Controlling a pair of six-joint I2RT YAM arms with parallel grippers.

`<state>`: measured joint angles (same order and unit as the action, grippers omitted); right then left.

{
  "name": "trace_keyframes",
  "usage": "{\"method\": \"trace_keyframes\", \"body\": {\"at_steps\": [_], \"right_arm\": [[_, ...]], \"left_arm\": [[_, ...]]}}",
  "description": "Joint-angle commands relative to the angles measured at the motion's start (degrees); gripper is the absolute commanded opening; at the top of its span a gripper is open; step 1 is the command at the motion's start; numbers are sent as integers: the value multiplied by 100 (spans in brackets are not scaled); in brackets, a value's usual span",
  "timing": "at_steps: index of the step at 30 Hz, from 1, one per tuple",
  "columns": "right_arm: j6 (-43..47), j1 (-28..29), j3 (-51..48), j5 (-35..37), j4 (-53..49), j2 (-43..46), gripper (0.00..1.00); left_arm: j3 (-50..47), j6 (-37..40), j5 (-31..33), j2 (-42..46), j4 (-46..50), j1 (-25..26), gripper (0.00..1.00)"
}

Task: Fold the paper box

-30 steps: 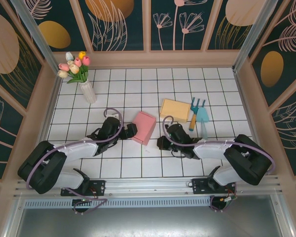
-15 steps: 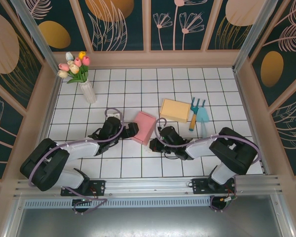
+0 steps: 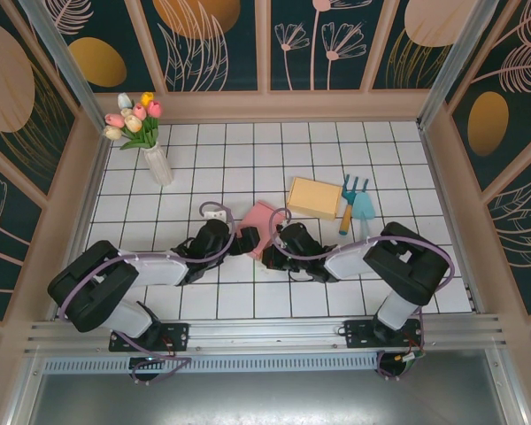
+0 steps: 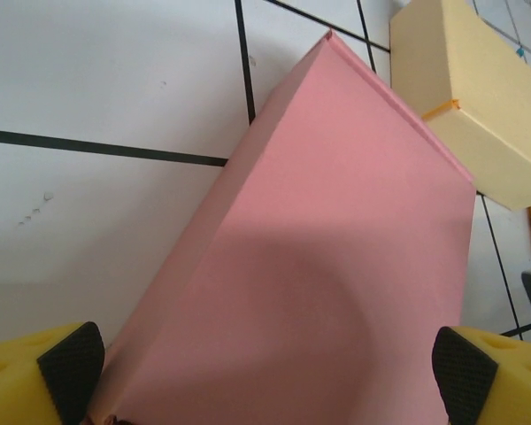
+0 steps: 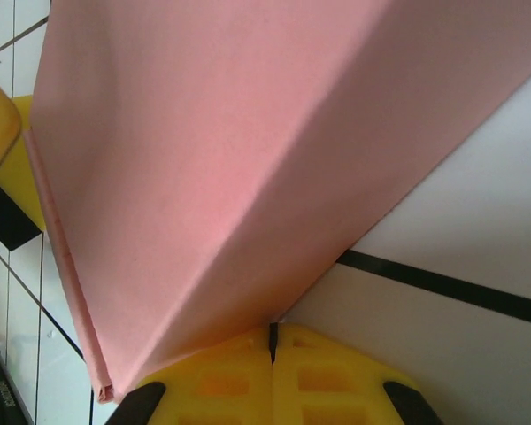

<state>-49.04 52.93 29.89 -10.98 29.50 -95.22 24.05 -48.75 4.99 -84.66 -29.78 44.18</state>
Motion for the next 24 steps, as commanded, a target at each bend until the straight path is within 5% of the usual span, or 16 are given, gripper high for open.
{"method": "trace_keyframes", "body": {"at_steps": [1, 9, 13, 20, 24], "right_arm": [[-172, 252, 342, -135, 855, -206, 0], [-207, 304, 122, 241, 1322, -85, 0], [186, 397, -217, 878, 889, 268, 2], [1105, 428, -592, 3000, -662, 1818, 20], [1660, 379, -310, 3840, -1488, 2636, 56]], "left_arm": [[33, -564, -584, -59, -573, 482, 96], [237, -623, 234, 46, 83, 483, 99], [322, -524, 572, 226, 568, -39, 98], [7, -529, 1503, 1486, 1337, -301, 99], [-409, -861, 1581, 2393, 1693, -300, 99]]}}
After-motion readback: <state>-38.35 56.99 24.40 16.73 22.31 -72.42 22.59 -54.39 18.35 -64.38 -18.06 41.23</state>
